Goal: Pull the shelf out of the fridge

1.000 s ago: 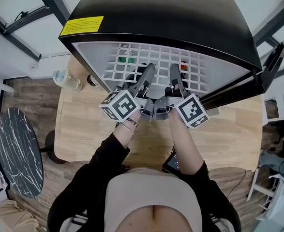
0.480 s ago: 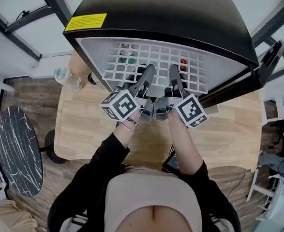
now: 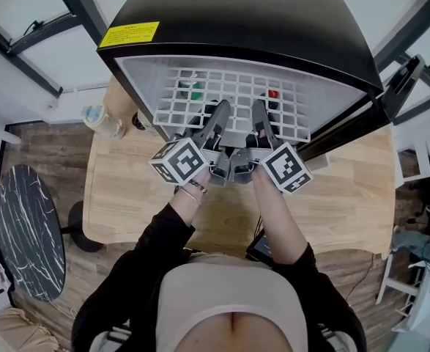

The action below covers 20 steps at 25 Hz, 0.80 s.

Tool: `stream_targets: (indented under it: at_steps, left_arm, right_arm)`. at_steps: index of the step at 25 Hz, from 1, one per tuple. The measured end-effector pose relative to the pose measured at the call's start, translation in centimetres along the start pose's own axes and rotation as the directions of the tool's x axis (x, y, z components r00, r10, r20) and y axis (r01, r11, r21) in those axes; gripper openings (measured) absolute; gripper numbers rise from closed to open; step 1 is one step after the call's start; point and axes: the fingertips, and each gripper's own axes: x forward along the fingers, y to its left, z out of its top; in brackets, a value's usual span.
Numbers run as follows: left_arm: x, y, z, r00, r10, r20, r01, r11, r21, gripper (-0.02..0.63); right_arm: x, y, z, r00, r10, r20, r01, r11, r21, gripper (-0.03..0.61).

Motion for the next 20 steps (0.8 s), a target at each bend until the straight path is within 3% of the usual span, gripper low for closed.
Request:
stream_targets:
  at_steps: [20]
  left_arm:
    - [-1.2,-0.5,-0.5,1.000,0.007,-0.001,-0.007,1.000,0.006,0.163]
  right_arm:
    - [-1.3,0.3,-0.4,1.000,0.009,-0.004,-0.009,1.000,-0.001,0.133]
